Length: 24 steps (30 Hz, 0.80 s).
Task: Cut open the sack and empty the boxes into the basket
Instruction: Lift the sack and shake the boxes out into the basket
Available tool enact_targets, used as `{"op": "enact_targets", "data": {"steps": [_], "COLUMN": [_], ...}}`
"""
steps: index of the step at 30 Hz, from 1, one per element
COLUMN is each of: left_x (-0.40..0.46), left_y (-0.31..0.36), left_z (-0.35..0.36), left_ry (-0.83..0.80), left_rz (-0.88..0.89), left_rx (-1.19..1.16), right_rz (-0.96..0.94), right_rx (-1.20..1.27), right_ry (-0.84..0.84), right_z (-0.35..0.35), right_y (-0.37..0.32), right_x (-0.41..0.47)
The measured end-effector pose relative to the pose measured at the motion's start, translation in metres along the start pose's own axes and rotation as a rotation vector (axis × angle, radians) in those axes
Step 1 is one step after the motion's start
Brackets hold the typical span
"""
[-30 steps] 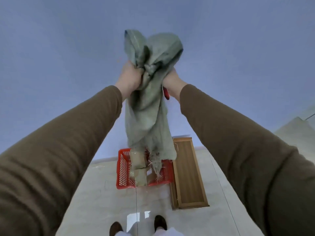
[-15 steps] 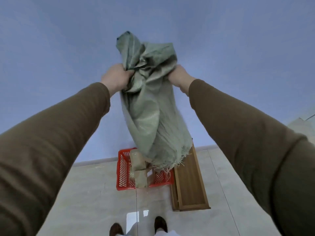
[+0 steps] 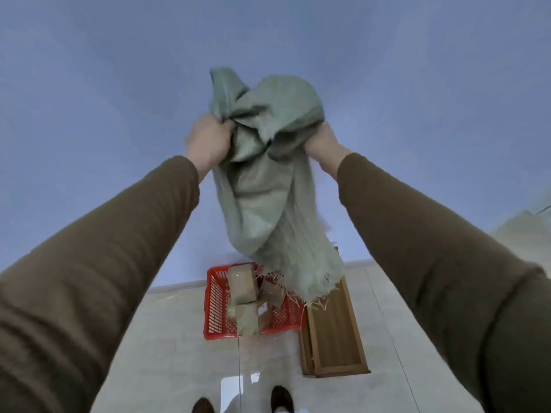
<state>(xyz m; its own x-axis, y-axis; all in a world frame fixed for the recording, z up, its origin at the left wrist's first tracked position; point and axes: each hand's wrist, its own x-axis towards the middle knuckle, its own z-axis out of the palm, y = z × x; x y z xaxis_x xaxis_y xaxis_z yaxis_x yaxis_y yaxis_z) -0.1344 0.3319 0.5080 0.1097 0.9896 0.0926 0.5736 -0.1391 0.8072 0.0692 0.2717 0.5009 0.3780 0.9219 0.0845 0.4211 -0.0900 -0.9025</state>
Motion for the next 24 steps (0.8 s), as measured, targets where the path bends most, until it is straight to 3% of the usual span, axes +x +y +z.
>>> {"op": "enact_targets", "data": {"steps": [2,3,5,6,7,9,10,12,14,16,18,20,24], "left_x": [0.007,0.01,0.0,-0.006,-0.007,-0.007,-0.006,-0.011,-0.019,-0.022,-0.021,-0.017,-0.014], "left_y": [-0.003,-0.002,-0.001,-0.001,-0.002,0.002,0.004,0.013,0.014,0.01,0.002,-0.011,-0.031], "left_z": [-0.003,-0.001,0.001,0.003,0.003,0.0,0.0,0.003,0.01,0.014,0.015,0.02,0.03], "left_ry": [0.163,0.101,-0.123,-0.14,-0.071,0.069,0.059,-0.077,-0.322,-0.573,-0.67,-0.613,-0.448], "left_rz": [0.017,0.021,-0.025,-0.046,-0.041,-0.017,-0.004,-0.006,-0.014,0.013,0.024,0.054,0.141], "left_rx": [-0.157,-0.107,0.095,0.12,0.076,-0.048,-0.095,-0.266,-0.425,-0.364,-0.153,-0.009,0.067], "right_rz": [-0.099,-0.127,0.009,0.076,0.08,0.039,0.022,0.039,0.081,0.098,0.057,0.011,0.065], "right_rx": [0.199,0.163,-0.167,-0.288,-0.254,0.041,0.082,0.043,-0.014,-0.024,0.031,0.157,0.371], "right_ry": [0.305,0.278,-0.135,-0.195,-0.122,0.081,0.084,-0.05,-0.132,-0.213,-0.284,-0.367,-0.481], "right_z": [-0.009,-0.01,-0.002,0.002,0.002,-0.005,-0.006,-0.003,0.004,0.007,0.009,0.009,0.007], "right_y": [-0.008,-0.009,-0.001,0.012,0.017,0.002,-0.005,-0.028,-0.031,-0.032,-0.03,-0.021,0.006], "right_x": [0.01,0.014,-0.001,-0.003,-0.004,-0.001,0.005,0.006,0.004,0.0,-0.006,-0.009,-0.011]}}
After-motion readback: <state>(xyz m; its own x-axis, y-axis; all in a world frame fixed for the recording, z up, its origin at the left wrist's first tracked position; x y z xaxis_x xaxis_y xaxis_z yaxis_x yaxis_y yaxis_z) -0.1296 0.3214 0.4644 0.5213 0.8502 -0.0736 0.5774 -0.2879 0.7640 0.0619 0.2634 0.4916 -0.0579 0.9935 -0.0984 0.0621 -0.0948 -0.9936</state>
